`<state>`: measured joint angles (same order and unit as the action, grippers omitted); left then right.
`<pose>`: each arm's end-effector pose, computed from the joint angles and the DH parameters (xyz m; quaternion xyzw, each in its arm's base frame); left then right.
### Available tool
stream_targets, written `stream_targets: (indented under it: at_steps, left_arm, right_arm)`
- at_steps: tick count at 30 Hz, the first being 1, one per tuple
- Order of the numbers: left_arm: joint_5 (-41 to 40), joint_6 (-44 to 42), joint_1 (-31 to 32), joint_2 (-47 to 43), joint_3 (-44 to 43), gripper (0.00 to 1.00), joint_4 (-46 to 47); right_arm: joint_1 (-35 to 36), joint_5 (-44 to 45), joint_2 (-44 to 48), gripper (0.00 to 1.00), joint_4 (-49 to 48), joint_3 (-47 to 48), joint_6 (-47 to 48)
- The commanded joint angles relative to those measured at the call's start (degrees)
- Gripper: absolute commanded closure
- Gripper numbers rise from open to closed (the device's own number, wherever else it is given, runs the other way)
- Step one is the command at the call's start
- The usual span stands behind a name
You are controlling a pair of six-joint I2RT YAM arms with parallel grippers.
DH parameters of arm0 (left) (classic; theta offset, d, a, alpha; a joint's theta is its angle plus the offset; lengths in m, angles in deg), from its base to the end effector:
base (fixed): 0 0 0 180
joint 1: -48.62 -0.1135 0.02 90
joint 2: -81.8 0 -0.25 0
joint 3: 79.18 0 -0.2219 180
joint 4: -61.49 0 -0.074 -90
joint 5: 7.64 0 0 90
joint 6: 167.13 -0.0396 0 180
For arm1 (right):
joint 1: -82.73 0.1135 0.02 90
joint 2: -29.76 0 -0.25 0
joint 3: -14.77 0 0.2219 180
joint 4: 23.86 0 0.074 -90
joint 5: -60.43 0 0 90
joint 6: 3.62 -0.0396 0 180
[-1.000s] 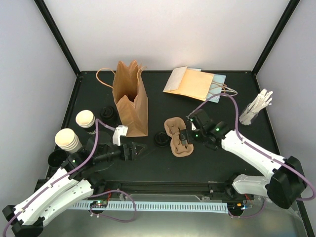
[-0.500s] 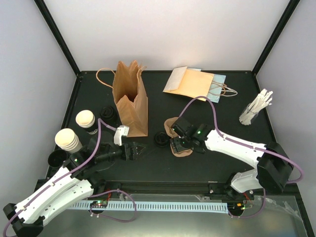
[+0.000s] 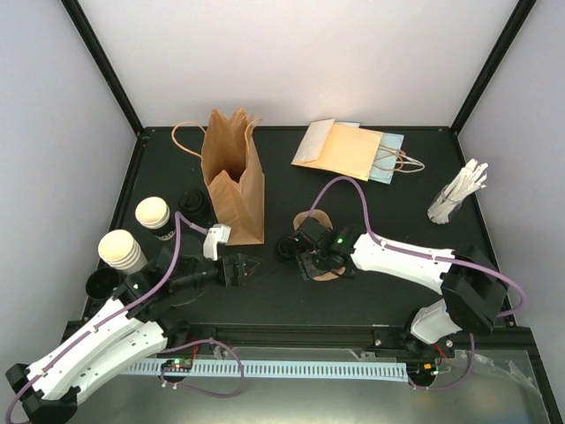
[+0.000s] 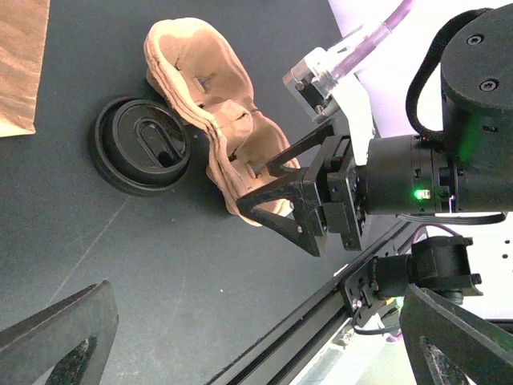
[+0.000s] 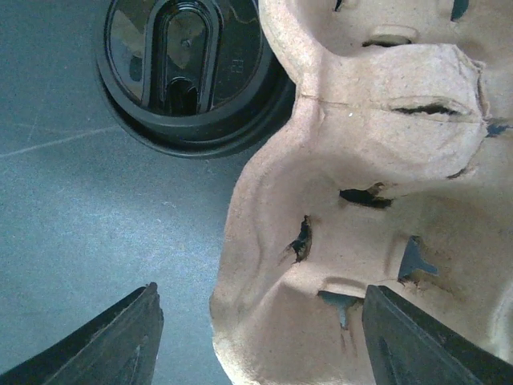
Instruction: Pack the takeout coffee
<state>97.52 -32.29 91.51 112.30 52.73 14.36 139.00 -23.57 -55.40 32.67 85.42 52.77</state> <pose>0.0763 -0.0850 0.2521 0.0518 0.8575 -0.4280 0.2808 0.1426 0.2061 0.1998 -0.1851 0.9675 0.0796 0.1529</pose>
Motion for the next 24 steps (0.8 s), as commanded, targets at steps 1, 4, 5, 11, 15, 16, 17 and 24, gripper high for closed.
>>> stream_targets:
  at_steps: [1, 4, 5, 11, 15, 16, 17, 24]
  left_arm:
    - [-1.2, -0.4, 0.4, 0.0, 0.2, 0.01, 0.0]
    - [-1.4, -0.6, 0.4, -0.2, 0.3, 0.01, -0.6]
    - [-1.4, -0.6, 0.4, -0.2, 0.3, 0.01, -0.7]
    - [-1.5, -0.6, 0.4, -0.4, 0.2, 0.01, -0.8]
    - [-1.4, -0.6, 0.5, -0.4, 0.1, 0.01, -0.9]
    - [-1.4, -0.6, 0.4, -0.4, 0.2, 0.01, -0.9]
    - [-1.4, -0.6, 0.4, -0.4, 0.2, 0.01, -0.9]
    - [-1.4, -0.5, 0.4, -0.4, 0.3, 0.01, -1.2]
  right_arm:
    - [0.3, 1.5, -0.6, 0.3, -1.6, 0.5, -1.0]
    - [0.3, 1.3, -0.9, 0.34, -2.0, 0.3, -1.1]
    - [0.3, 1.2, -0.9, 0.34, -2.1, 0.2, -1.2]
    - [0.3, 0.8, -1.0, 0.4, -2.6, -0.1, -1.2]
    - [0.3, 0.4, -1.2, 0.44, -3.0, -0.3, -1.2]
    - [0.3, 0.4, -1.3, 0.44, -3.0, -0.4, -1.2]
    - [0.3, 0.5, -1.5, 0.44, -2.9, -0.3, -1.2]
    - [0.3, 0.9, -3.0, 0.48, -3.4, -0.7, -1.4]
